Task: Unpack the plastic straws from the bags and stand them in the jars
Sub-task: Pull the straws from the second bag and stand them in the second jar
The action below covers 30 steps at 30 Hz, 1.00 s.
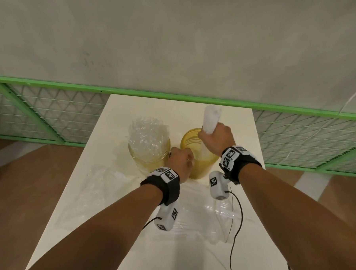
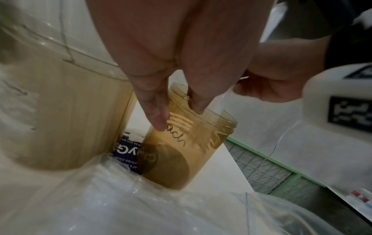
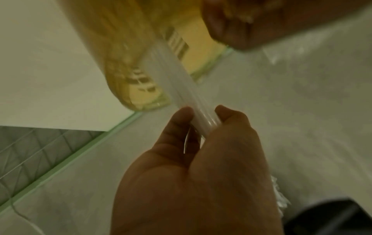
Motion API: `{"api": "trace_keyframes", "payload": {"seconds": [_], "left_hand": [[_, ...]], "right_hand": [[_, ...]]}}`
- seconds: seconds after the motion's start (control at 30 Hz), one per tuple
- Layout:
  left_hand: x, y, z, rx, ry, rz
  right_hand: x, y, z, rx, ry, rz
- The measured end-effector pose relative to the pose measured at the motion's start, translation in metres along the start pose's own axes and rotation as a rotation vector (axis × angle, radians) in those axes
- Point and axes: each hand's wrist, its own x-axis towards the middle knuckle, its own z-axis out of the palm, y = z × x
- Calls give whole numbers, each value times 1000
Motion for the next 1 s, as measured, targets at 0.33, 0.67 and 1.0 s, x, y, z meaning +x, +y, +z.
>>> {"api": "trace_keyframes", "payload": {"seconds": [0.33,0.67,1.0], "left_hand": [[-7,-10,4,0,-83,190],[-9,-8,7,19,-132,224],[-5,-3,-2,64,-142,163]], "right_hand": [[6,23,42,-361,-453,26],[10,35,52,-247,-442,146],[8,20,14,-506,-342,112]]}}
